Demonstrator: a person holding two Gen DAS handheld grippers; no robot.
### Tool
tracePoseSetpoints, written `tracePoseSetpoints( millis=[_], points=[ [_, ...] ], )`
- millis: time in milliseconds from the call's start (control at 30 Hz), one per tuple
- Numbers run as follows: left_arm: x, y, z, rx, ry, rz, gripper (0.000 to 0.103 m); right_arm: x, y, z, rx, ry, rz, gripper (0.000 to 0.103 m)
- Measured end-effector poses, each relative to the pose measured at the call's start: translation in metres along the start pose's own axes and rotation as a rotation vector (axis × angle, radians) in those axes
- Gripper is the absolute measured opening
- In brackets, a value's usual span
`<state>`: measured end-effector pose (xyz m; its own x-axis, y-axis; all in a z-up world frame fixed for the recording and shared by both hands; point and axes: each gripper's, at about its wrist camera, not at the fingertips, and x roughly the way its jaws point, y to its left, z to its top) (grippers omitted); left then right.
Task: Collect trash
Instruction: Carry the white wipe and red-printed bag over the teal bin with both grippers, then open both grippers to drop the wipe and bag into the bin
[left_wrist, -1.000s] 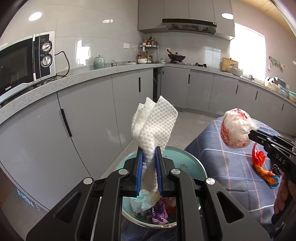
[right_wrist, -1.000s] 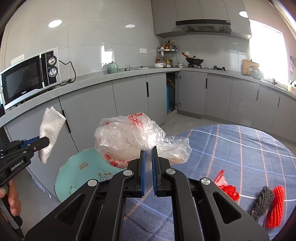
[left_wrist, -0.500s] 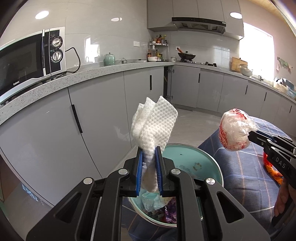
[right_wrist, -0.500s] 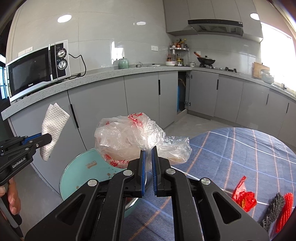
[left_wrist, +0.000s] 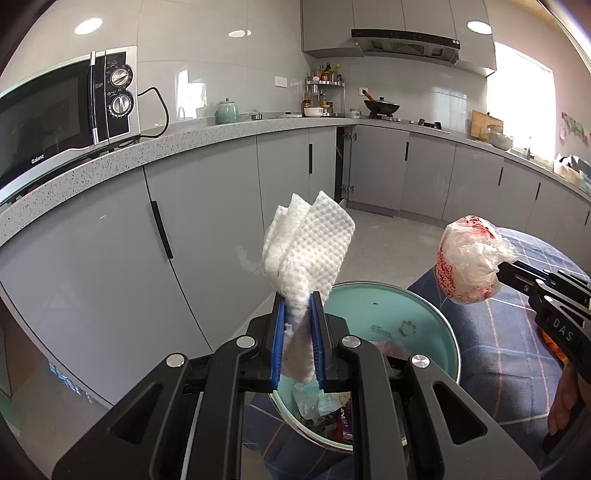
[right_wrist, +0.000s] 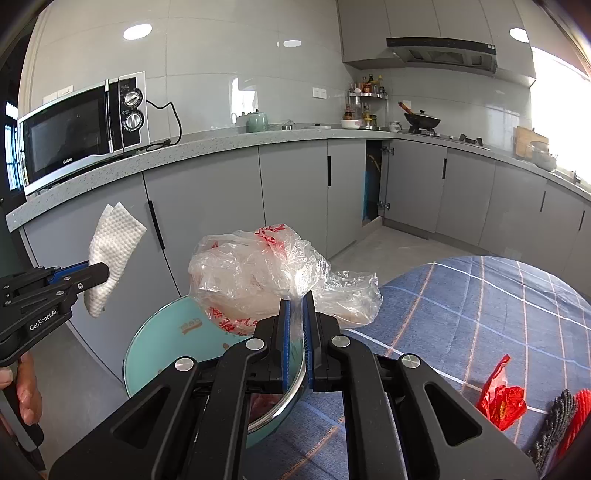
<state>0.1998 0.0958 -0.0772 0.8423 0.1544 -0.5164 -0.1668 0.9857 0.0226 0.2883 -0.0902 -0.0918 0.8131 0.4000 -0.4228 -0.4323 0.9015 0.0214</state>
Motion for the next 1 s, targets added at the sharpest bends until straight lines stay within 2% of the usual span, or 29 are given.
tracePoseSetpoints(
  millis=[1000],
  points=[
    [0.007,-0.0008,-0.0013,0.011,0.018,-0.028,0.015,0.0057,0.0067,-0.0024,-0.038,0.02,0.028,0.008]
  ],
)
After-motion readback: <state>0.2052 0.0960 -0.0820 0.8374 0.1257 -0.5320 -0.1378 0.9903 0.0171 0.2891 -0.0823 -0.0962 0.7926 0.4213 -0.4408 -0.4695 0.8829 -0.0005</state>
